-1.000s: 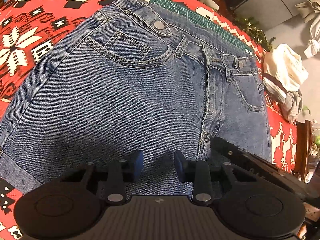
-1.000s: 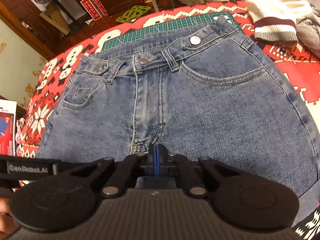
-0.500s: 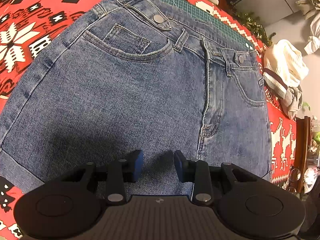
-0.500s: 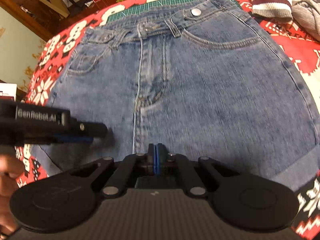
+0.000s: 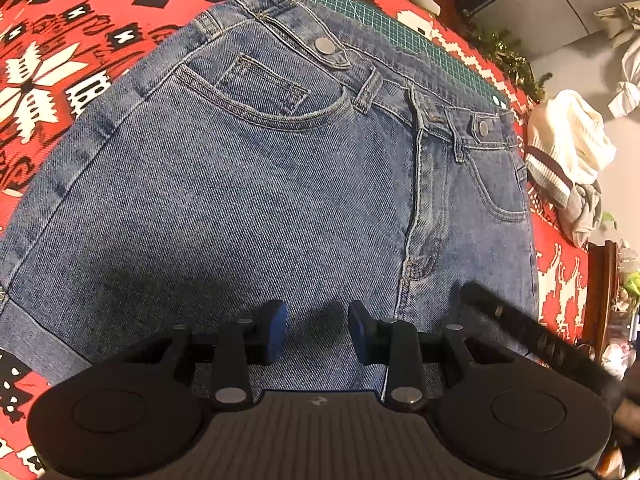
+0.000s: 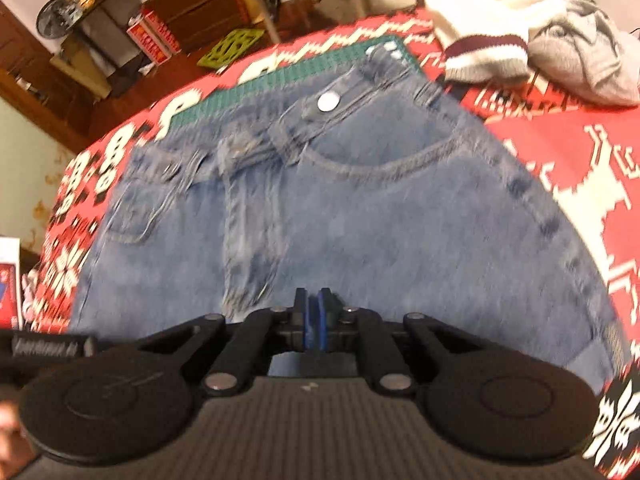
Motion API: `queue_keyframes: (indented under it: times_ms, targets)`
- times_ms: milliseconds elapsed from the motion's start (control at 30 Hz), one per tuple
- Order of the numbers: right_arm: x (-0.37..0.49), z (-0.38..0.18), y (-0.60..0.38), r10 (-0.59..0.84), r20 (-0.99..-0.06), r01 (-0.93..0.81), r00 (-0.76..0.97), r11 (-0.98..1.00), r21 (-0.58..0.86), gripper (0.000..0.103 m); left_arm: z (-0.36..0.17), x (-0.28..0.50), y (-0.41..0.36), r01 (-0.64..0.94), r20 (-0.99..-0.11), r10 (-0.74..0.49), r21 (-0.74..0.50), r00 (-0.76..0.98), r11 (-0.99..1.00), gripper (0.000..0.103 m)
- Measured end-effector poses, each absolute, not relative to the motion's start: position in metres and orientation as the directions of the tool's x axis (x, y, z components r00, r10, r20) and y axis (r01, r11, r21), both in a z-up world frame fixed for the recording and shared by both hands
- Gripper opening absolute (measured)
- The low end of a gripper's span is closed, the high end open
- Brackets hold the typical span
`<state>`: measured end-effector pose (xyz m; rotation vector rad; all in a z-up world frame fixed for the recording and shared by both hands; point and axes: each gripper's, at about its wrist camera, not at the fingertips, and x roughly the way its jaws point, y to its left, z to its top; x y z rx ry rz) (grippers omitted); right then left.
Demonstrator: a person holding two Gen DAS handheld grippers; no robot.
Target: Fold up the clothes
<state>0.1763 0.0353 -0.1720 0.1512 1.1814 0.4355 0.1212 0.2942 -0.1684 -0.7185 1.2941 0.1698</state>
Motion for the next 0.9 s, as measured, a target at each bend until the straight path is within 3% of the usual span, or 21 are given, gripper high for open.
queue_keyframes:
  times_ms: [267,900]
  targets:
    - [0.187,-0.188,0.051,0.395,-0.861,-0.260,0.319,0.911,0.321,0.007,-0.171,0.125,0.295,-0.492,-0.918,-0.266,-0.384,0.293,0.782,0.033]
    - [0.108,-0.181,0.039,0.353,-0.915,-0.331,0.198,0.902,0.276,0.007,-0.170,0.123,0.299,-0.498,-0.915,-0.279,-0.395,0.293,0.772,0.033]
